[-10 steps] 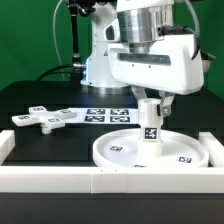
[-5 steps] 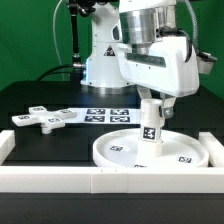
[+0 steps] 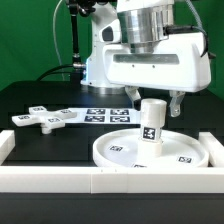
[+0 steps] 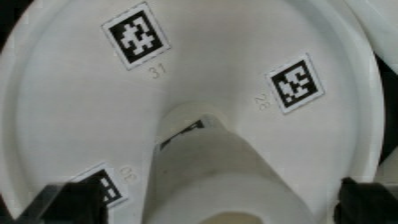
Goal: Assemble round table
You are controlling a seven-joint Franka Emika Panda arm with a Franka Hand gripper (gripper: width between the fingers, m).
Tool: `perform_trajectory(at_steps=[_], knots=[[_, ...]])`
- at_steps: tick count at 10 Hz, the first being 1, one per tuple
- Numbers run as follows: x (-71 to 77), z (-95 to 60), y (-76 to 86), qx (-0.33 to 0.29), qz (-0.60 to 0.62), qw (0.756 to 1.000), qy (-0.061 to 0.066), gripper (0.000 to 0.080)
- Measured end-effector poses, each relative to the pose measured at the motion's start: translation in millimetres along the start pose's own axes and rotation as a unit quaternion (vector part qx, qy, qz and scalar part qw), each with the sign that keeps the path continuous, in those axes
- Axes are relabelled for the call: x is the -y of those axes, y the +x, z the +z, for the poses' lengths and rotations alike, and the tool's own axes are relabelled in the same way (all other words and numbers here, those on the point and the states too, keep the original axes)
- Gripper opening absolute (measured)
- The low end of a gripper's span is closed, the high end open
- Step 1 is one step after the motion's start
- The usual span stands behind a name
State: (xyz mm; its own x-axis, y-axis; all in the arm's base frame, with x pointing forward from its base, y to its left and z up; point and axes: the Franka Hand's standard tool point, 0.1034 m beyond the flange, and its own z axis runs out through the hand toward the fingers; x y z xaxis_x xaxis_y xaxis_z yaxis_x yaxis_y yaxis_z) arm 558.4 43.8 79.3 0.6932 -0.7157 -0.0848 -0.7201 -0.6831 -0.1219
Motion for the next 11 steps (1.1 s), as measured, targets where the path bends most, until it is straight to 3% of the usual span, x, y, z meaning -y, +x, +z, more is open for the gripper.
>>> perform_trajectory(at_steps=[3,7,10,11], knots=[[3.3,-5.0,2.1,0.002,-0.177,0.984,-0.02,0.0649],[-1.4,-1.8,4.1,-0.007,-0.306,0.952,-0.02,0.0649],[-1.8,-1.8,4.5,-0.005,-0.412,0.911,-0.021,0.0649],[-0.4,-2.7,2.9,0.001,-0.457,0.889,-0.031,0.0649]])
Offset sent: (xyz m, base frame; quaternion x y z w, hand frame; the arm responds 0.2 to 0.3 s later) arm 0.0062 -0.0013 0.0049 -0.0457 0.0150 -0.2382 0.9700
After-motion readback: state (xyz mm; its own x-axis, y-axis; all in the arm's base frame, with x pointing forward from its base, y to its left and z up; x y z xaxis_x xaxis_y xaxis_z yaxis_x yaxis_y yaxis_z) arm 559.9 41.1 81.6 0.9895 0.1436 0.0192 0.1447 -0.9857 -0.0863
